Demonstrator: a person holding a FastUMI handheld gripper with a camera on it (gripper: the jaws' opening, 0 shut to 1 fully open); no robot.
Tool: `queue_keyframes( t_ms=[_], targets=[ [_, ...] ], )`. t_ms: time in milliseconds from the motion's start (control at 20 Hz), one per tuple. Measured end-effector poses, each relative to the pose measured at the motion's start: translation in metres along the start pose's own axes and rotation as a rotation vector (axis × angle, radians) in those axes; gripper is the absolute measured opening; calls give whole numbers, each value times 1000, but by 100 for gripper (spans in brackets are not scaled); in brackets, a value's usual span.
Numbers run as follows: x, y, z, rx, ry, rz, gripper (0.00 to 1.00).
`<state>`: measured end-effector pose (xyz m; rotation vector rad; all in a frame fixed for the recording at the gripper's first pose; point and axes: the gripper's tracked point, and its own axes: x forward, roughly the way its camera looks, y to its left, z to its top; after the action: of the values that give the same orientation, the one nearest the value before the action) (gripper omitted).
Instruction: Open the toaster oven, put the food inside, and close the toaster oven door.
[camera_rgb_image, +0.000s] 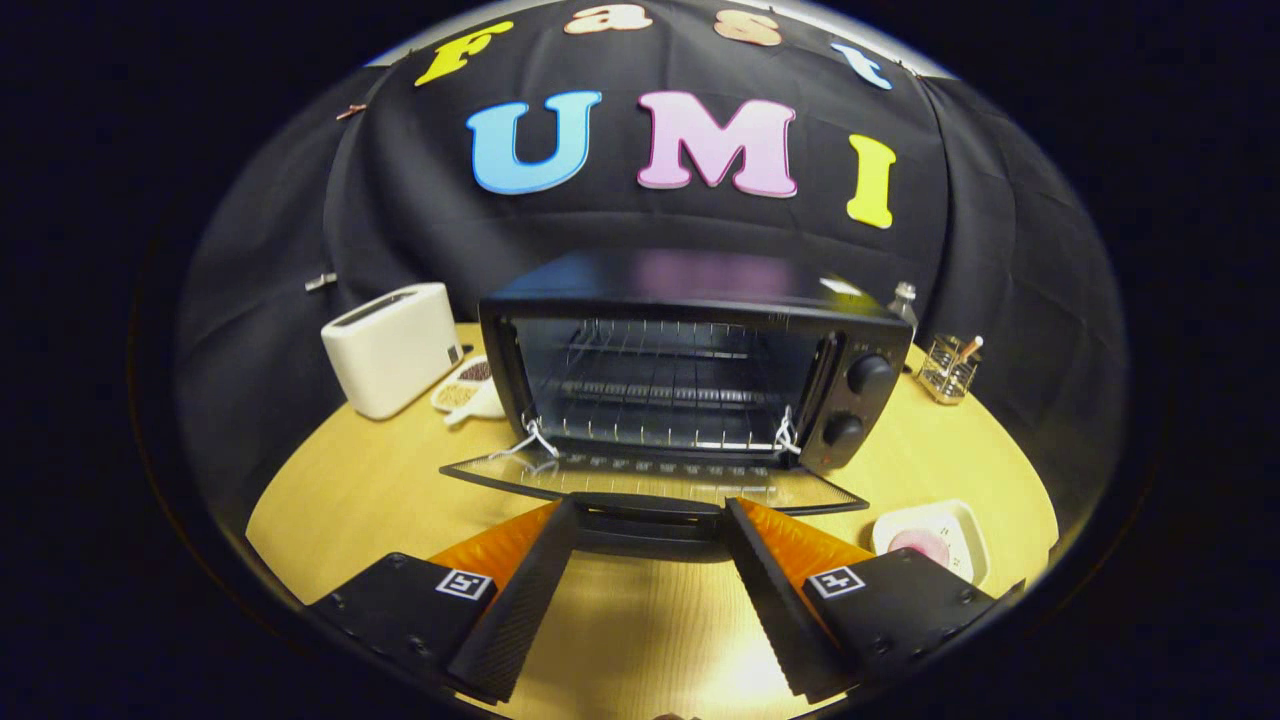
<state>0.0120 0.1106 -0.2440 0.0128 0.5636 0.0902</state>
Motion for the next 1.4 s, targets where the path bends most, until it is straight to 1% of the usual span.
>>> queue_keyframes(
  t_ms=[150,250,450,550,700,800,1000,1150,1400],
  targets=[
    [2,-3,-24,65,80,-3,99],
    [0,-6,-26,85,88,-1,99],
    [-21,-20,-24,53,89,9,99],
    [-33,-36,-17,47,85,6,99],
    [-49,-74,-1,52,77,11,99],
    [-58,-103,5,69,102,19,99],
    [-71,-169,13,144,159,18,99],
    [-73,-215,7,216,202,11,100],
    [-63,-273,-11,282,266,8,100]
  ],
)
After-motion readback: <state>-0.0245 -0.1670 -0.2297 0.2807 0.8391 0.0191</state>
